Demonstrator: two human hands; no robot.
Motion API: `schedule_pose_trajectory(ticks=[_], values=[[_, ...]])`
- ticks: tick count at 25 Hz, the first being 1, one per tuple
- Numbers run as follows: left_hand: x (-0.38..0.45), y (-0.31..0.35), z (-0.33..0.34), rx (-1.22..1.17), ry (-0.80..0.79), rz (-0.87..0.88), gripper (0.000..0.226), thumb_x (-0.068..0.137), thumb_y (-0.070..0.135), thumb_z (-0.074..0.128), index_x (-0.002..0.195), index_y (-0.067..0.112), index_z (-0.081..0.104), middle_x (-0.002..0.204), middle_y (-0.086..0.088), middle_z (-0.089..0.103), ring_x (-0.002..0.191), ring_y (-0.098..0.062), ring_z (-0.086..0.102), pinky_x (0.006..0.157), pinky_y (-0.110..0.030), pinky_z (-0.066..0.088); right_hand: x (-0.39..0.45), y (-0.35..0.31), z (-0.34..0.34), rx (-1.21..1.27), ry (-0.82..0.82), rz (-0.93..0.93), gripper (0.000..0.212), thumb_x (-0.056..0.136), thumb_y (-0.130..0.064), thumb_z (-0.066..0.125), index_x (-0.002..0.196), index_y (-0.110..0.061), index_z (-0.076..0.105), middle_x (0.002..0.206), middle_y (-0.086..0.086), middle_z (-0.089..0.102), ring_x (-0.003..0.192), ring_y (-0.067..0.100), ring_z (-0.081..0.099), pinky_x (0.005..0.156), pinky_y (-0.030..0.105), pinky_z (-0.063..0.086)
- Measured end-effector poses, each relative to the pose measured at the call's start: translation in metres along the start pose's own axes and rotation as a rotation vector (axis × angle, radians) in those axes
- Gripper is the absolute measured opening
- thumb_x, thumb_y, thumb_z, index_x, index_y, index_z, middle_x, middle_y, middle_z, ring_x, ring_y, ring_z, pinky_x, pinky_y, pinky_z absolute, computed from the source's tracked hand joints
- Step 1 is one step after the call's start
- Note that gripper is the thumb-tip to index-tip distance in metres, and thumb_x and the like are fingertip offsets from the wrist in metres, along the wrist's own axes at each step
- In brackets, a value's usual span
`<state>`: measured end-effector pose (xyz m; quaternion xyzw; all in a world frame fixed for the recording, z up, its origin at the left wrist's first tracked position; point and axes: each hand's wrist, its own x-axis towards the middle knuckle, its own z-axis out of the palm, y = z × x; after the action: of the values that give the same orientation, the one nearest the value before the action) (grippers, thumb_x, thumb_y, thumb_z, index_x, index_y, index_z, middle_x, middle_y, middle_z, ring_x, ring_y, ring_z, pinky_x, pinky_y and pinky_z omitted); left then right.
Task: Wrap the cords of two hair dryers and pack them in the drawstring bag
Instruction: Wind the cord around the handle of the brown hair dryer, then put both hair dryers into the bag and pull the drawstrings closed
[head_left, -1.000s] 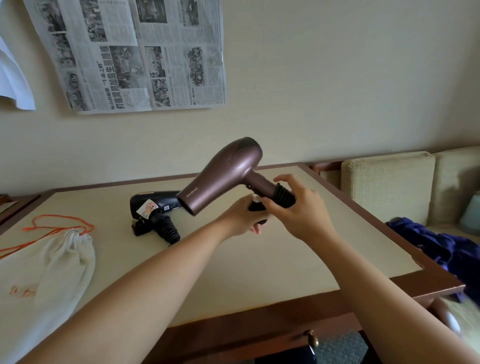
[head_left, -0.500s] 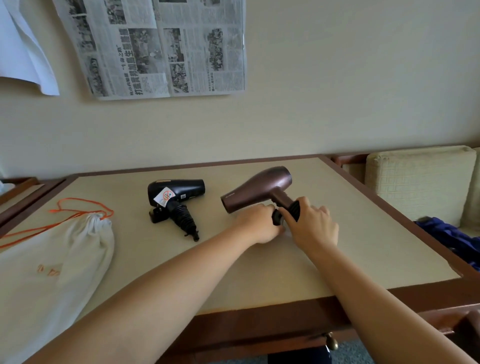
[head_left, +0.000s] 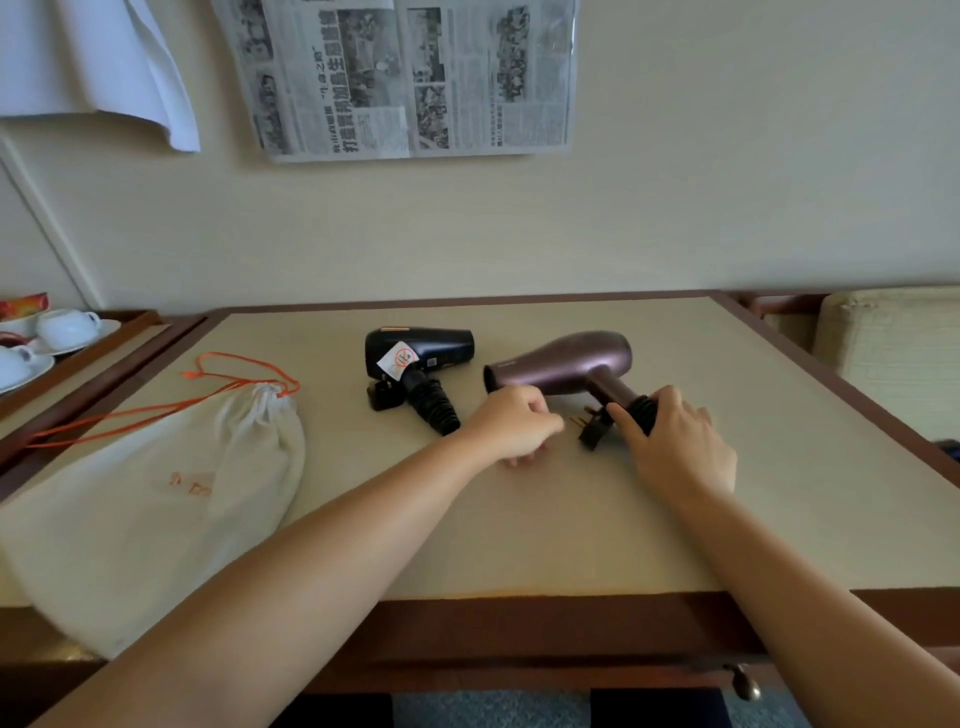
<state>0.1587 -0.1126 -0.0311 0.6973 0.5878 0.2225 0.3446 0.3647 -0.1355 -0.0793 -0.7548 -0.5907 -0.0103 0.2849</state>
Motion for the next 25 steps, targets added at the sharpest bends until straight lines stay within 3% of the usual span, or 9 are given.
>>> schedule_pose_trajectory(ticks=[4,7,9,11,14,17,20,23,25], values=[[-0.044,-0.032,-0.050,0.595,0.355,0.093,0.037,0.081,0.054,0.064,0.084,0.018,0.063,0.082,0.002,0.070,0.080,-0.024,0.068,0.067,-0.030,0.050,-0.003,-0.001,0.003,-0.224,-0.023,0.000,0.062,0.095,-0.074,0.025,0.117,-0.020,0.046,0.108,0.010,0.063,0.099,0.033,0.060,0.081,0.048,0.053],[-0.050,-0.101,-0.121,0.658,0.617,-0.220,0.062,0.084,0.066,0.057,0.122,0.017,0.059,0.122,-0.012,0.065,0.112,-0.039,0.064,0.087,-0.043,0.049,-0.009,-0.020,-0.007,-0.229,0.093,-0.107,0.061,0.097,-0.066,0.037,0.136,-0.019,0.041,0.128,0.018,0.055,0.116,0.040,0.054,0.091,0.053,0.047],[-0.056,-0.153,-0.149,0.662,0.529,-0.458,0.086,0.086,0.078,0.046,0.153,0.024,0.037,0.155,-0.015,0.041,0.135,-0.042,0.047,0.105,-0.055,0.038,-0.022,-0.054,-0.007,-0.065,0.105,-0.312,0.050,0.098,-0.058,0.043,0.134,-0.022,0.043,0.132,0.012,0.054,0.121,0.034,0.051,0.098,0.051,0.046],[-0.065,-0.192,-0.157,0.599,0.359,-0.477,0.073,0.091,0.081,0.030,0.149,0.039,0.045,0.164,-0.010,0.036,0.142,-0.043,0.038,0.114,-0.060,0.027,-0.042,-0.098,0.006,0.119,0.040,-0.538,0.042,0.098,-0.052,0.048,0.130,-0.025,0.049,0.127,0.002,0.057,0.119,0.023,0.052,0.099,0.043,0.048],[-0.080,-0.202,-0.166,0.149,0.440,-0.329,0.069,0.097,0.075,0.028,0.085,0.030,0.078,0.089,-0.006,0.079,0.094,-0.028,0.070,0.098,-0.049,0.047,-0.060,-0.156,0.038,0.419,-0.100,-0.692,0.033,0.095,-0.040,0.057,0.122,-0.021,0.058,0.107,-0.001,0.064,0.103,0.022,0.057,0.084,0.039,0.052],[-0.096,-0.195,-0.169,0.187,0.648,-0.065,0.054,0.093,0.046,0.059,0.048,0.015,0.057,0.046,0.004,0.052,0.050,-0.009,0.049,0.060,-0.035,0.042,-0.070,-0.205,0.068,0.571,-0.243,-0.636,0.028,0.095,-0.029,0.053,0.122,-0.026,0.061,0.098,-0.008,0.068,0.097,0.021,0.063,0.078,0.040,0.056],[-0.102,-0.196,-0.167,0.303,0.744,-0.014,0.034,0.082,0.026,0.072,0.058,0.015,0.052,0.049,0.004,0.050,0.049,-0.013,0.047,0.053,-0.032,0.038,-0.075,-0.242,0.091,0.583,-0.315,-0.556,0.030,0.096,-0.028,0.050,0.123,-0.033,0.062,0.095,-0.008,0.072,0.090,0.023,0.069,0.076,0.037,0.057],[-0.104,-0.198,-0.164,0.155,0.523,-0.212,0.027,0.085,0.043,0.081,0.080,0.019,0.071,0.071,0.001,0.073,0.070,-0.019,0.070,0.059,-0.029,0.048,-0.078,-0.265,0.108,0.574,-0.374,-0.514,0.025,0.093,-0.035,0.055,0.117,-0.033,0.063,0.096,-0.008,0.074,0.093,0.023,0.068,0.078,0.036,0.055],[-0.102,-0.197,-0.160,-0.093,0.427,-0.195,0.021,0.091,0.034,0.078,0.088,0.012,0.077,0.081,-0.006,0.080,0.080,-0.023,0.077,0.064,-0.025,0.054,-0.078,-0.272,0.114,0.579,-0.422,-0.464,0.026,0.091,-0.048,0.058,0.111,-0.034,0.064,0.090,-0.007,0.074,0.091,0.020,0.069,0.075,0.033,0.054]])
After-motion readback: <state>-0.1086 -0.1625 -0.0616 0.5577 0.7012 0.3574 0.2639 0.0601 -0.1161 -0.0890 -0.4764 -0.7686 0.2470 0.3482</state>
